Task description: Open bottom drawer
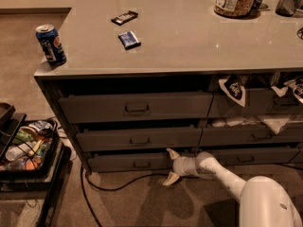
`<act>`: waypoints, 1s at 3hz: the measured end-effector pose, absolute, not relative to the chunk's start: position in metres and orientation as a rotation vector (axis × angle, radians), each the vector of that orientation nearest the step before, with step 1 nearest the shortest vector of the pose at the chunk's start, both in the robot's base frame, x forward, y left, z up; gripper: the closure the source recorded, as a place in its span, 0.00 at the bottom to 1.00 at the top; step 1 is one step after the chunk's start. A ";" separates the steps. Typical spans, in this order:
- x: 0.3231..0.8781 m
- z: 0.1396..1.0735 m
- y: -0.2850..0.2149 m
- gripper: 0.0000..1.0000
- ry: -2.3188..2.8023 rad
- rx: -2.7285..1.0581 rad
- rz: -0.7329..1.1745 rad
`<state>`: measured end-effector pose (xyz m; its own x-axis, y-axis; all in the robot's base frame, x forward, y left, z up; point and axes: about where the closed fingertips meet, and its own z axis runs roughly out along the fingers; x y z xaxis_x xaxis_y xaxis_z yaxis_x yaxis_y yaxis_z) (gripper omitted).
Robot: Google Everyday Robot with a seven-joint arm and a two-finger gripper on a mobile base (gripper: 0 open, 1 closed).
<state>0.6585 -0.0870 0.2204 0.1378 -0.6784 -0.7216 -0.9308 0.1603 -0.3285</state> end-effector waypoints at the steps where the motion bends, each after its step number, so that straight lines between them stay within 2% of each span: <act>1: 0.668 0.215 -0.078 0.00 1.579 -1.590 0.395; 3: 0.689 0.200 -0.060 0.00 1.552 -1.590 0.427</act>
Offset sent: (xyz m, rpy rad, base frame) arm 0.0409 0.0243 -0.0219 0.0443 -0.0116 0.0421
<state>0.6890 -0.0601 0.2002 0.1711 -0.6443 -0.7454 -0.9350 0.1324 -0.3290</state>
